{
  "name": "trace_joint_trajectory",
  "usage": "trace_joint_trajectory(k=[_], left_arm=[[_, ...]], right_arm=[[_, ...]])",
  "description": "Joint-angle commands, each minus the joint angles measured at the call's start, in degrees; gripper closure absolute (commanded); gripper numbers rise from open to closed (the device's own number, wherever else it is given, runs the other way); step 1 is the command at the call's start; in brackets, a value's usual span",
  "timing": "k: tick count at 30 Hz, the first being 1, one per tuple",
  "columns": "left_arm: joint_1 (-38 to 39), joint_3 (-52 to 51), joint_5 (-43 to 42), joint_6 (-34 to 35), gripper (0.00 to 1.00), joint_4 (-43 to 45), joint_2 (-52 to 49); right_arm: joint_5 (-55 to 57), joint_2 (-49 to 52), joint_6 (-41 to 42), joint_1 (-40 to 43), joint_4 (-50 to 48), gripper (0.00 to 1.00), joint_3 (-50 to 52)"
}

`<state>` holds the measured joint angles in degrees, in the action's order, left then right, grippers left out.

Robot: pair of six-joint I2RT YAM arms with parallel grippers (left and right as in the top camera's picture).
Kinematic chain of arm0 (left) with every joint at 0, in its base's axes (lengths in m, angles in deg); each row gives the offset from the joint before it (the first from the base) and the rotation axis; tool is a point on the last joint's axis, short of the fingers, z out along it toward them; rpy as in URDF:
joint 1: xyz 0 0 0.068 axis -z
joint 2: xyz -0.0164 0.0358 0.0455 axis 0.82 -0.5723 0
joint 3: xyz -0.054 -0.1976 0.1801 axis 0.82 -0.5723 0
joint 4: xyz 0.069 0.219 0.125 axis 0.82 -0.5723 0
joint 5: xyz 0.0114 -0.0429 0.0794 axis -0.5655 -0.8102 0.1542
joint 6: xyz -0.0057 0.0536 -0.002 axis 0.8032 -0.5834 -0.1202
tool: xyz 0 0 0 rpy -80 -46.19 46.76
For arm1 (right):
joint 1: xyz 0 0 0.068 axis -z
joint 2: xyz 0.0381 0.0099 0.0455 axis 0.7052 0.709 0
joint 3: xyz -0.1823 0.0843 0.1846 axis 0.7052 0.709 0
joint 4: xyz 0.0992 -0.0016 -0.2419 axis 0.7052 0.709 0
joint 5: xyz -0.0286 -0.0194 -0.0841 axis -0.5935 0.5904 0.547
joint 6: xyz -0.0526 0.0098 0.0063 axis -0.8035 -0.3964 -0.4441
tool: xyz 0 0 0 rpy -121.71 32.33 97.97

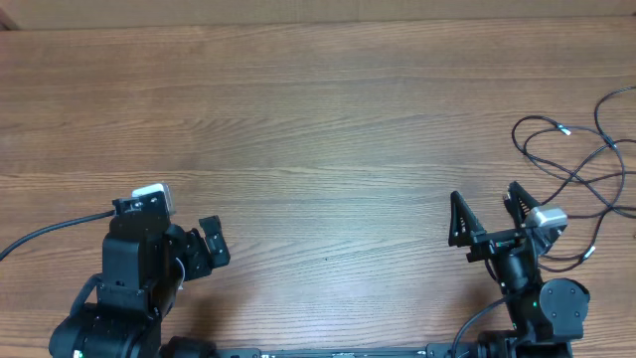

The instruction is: Untangle cables

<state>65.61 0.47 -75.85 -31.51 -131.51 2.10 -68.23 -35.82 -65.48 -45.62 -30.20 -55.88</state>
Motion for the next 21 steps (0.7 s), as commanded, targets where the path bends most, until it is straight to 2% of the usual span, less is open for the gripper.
trace_joint_trajectory(k=[1,12,21], left_arm=[[0.0,-0.2,0.7,0.8,0.0,0.2,0.1],[0.0,-0.2,0.7,0.8,0.0,0.2,0.1],[0.0,-0.2,0.7,0.8,0.01,0.2,0.1]], right_arm=[[-0.5,-0.8,-0.2,0.2,-2.1,0.0,2.0],[1.0,-4.0,-0.2,0.3,-17.5,0.0,10.6],[1.9,-8.4,-0.3,4.5,-18.6,0.0,12.5]])
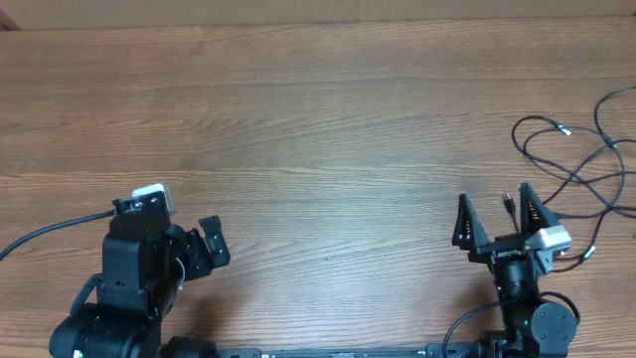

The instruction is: Untangle cables

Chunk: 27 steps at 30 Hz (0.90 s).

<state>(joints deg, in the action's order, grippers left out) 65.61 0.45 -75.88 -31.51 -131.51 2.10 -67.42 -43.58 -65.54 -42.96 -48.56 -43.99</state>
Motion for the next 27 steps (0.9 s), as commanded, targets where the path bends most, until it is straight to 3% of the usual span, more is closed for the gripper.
trace_joint_trajectory(k=[1,6,12,27], left_arm=[[0.0,-0.1,0.8,0.8,0.0,0.2,0.1],[0.0,-0.1,0.8,0.8,0.0,0.2,0.1],[0.0,-0.1,0.8,0.8,0.0,0.2,0.0],[0.0,-0.1,0.8,0.8,0.0,0.2,0.1]], right_arm=[[1.7,-0.6,-0.2,2.2,-0.2,0.0,0.6],[4.9,-0.6,-0.2,2.6,1.4,0.0,0.6],[2.9,-0.6,0.3,2.6,17.3,0.0,0.6],[3.0,-0.6,0.3,2.6,16.9,0.0,0.6]])
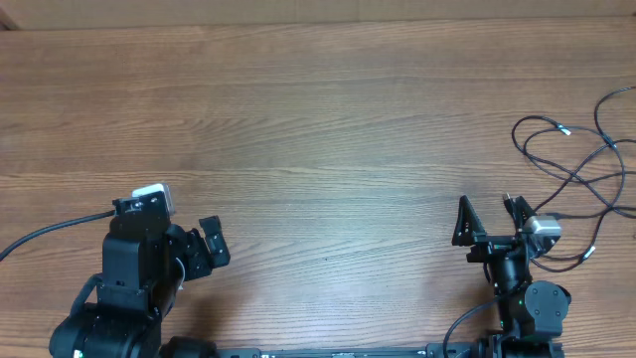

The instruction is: Untangle cables

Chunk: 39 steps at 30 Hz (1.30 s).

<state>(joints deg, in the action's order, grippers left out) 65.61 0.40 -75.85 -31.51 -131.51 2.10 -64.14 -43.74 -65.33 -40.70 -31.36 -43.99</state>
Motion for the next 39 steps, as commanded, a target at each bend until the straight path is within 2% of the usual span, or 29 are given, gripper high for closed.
trace_joint_trajectory(k=[1,39], left_arm=[[0.0,-0.1,0.7,0.8,0.0,0.2,0.1],[0.0,-0.9,0.7,0.8,0.0,0.2,0.2]], right_arm=[[-0.3,-0.5,0.0,0.4,-0.3,0.0,0.6],[-0.3,-0.5,0.0,0.4,-0.3,0.0,0.6]])
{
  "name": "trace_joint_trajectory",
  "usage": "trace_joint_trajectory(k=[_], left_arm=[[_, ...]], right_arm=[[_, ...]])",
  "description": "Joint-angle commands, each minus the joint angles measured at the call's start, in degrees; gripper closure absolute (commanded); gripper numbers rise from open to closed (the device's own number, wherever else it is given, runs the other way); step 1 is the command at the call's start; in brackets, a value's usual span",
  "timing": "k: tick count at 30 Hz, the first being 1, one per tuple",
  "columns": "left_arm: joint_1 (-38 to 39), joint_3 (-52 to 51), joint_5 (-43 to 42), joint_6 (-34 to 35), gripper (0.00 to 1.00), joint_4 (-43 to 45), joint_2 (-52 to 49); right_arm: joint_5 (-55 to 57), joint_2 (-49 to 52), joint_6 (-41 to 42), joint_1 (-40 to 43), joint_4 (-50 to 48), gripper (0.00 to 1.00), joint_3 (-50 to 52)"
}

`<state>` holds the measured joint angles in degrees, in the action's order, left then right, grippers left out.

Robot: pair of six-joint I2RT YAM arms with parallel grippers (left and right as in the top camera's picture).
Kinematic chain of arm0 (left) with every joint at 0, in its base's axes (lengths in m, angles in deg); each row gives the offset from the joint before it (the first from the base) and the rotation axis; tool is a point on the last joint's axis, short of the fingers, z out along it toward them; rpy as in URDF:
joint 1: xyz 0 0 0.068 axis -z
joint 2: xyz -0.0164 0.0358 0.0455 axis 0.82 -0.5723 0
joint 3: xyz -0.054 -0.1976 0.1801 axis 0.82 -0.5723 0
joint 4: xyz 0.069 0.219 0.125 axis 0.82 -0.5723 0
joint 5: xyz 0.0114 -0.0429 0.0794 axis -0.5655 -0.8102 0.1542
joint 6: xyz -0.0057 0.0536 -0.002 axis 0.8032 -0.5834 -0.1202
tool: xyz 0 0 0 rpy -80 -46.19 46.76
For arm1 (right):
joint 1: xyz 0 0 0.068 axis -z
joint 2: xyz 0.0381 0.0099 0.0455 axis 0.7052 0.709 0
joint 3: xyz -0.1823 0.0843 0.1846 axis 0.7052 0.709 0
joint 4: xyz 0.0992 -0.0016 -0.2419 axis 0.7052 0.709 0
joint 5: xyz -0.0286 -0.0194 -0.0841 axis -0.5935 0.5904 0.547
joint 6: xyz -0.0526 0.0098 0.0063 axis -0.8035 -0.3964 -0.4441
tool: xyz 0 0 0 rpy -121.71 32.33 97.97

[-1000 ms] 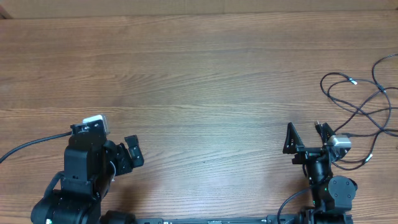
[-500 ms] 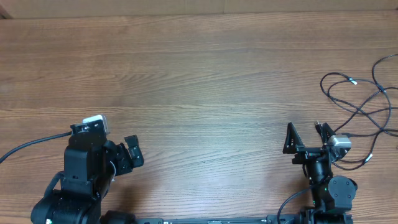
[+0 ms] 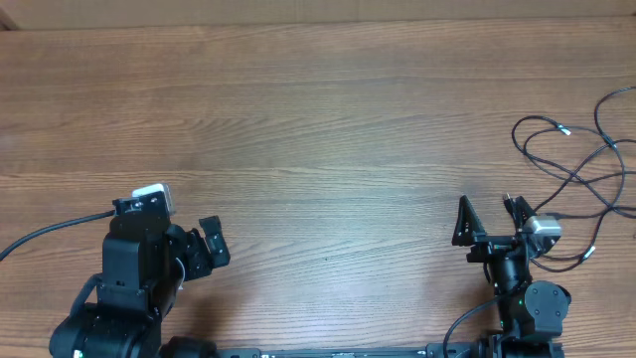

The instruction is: Untangle cables

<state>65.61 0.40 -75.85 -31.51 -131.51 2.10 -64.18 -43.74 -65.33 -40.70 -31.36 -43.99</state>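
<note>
A tangle of thin black cables (image 3: 571,169) with small silver plugs lies at the table's right edge, its loops crossing each other. My right gripper (image 3: 487,214) stands open near the front edge, just left of the tangle. Its right finger (image 3: 513,208) is close to the nearest cable loop, and nothing is between the fingers. My left gripper (image 3: 212,244) rests folded at the front left, far from the cables. Whether its fingers are open or shut does not show.
A thick black lead (image 3: 45,235) runs from the left arm's base off the left edge. The wooden table (image 3: 318,129) spans the whole view, and both arm bases stand at its front edge.
The right gripper stood open at the front right, then sat a little further right toward the cables, then had turned slightly with its right finger drawn in, where it stays. The left arm and the cables have not moved.
</note>
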Motion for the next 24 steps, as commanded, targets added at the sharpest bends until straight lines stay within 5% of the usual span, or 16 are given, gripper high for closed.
trace_joint_trajectory(k=[1,6,11,17,24], left_arm=[[0.0,-1.6,0.7,0.8,0.0,0.2,0.2],[0.0,-7.6,0.7,0.8,0.01,5.7,1.6],[0.0,-18.6,-1.7,0.8,0.01,21.2,7.2],[0.0,-31.0,-2.7,0.7,0.0,36.7,19.0],[0.0,-39.1,-2.6,-7.0,0.0,42.7,34.8]], right_arm=[[-0.3,-0.5,0.0,0.4,-0.3,0.0,0.6],[-0.3,-0.5,0.0,0.4,-0.3,0.0,0.6],[-0.3,-0.5,0.0,0.4,-0.3,0.0,0.6],[-0.3,-0.5,0.0,0.4,-0.3,0.0,0.6],[-0.3,-0.5,0.0,0.4,-0.3,0.0,0.6]])
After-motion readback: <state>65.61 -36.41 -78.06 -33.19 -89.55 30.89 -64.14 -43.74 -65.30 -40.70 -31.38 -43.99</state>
